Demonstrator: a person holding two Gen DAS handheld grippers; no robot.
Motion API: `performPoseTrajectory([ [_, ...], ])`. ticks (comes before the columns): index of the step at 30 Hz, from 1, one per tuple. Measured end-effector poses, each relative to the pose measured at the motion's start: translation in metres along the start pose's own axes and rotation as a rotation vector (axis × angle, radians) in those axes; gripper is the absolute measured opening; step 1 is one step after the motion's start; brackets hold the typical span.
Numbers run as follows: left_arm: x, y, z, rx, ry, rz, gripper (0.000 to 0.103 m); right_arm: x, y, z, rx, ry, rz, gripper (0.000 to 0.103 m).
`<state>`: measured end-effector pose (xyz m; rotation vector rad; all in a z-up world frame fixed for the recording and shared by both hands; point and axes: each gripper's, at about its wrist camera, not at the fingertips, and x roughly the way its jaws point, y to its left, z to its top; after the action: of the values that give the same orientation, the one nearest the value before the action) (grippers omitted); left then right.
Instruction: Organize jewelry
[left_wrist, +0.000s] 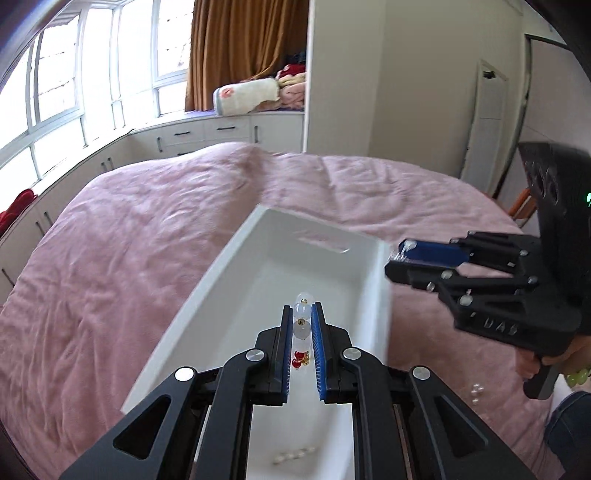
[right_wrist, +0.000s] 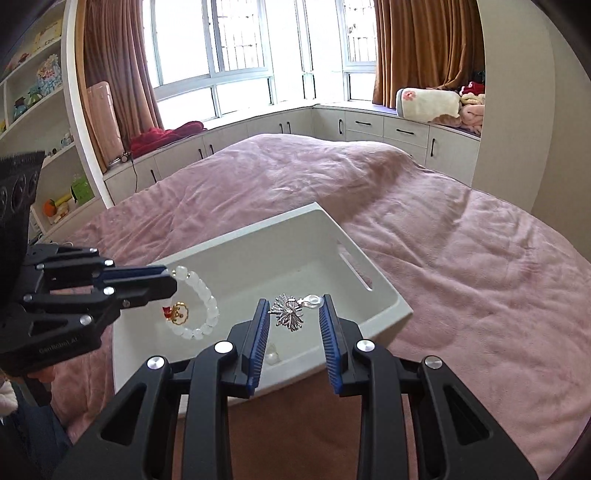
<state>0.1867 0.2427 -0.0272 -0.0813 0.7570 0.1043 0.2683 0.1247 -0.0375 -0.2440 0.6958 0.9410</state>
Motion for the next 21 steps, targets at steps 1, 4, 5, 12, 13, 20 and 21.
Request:
performPoseTrajectory([
  [1, 0.003, 0.006, -0.004, -0.006, 0.010, 0.014, 0.015, 0.006, 0.004, 0.002, -0.001, 0.005, -0.001, 0.028],
  [4, 0.016, 0.026, -0.016, -0.043, 0.045, 0.054, 0.015, 0.023, 0.011, 0.004, -0.006, 0.029, -0.012, 0.028],
  [5, 0.019, 0.032, -0.020, -0.061, 0.054, 0.057, 0.015, 0.026, 0.013, 0.003, -0.006, 0.034, -0.012, 0.028],
  [12, 0.035, 0.045, -0.041, -0.095, 0.095, 0.083, 0.016, 0.046, 0.019, -0.004, -0.024, 0.078, -0.054, 0.034],
  [13, 0.036, 0.045, -0.042, -0.092, 0.100, 0.087, 0.017, 0.045, 0.020, -0.005, -0.031, 0.075, -0.066, 0.044],
  [20, 0.025, 0.040, -0.035, -0.096, 0.066, 0.104, 0.046, 0.028, 0.023, -0.002, -0.045, 0.030, -0.064, 0.071],
  [21, 0.022, 0.038, -0.034, -0.090, 0.058, 0.109, 0.052, 0.025, 0.023, -0.001, -0.041, 0.027, -0.063, 0.073],
])
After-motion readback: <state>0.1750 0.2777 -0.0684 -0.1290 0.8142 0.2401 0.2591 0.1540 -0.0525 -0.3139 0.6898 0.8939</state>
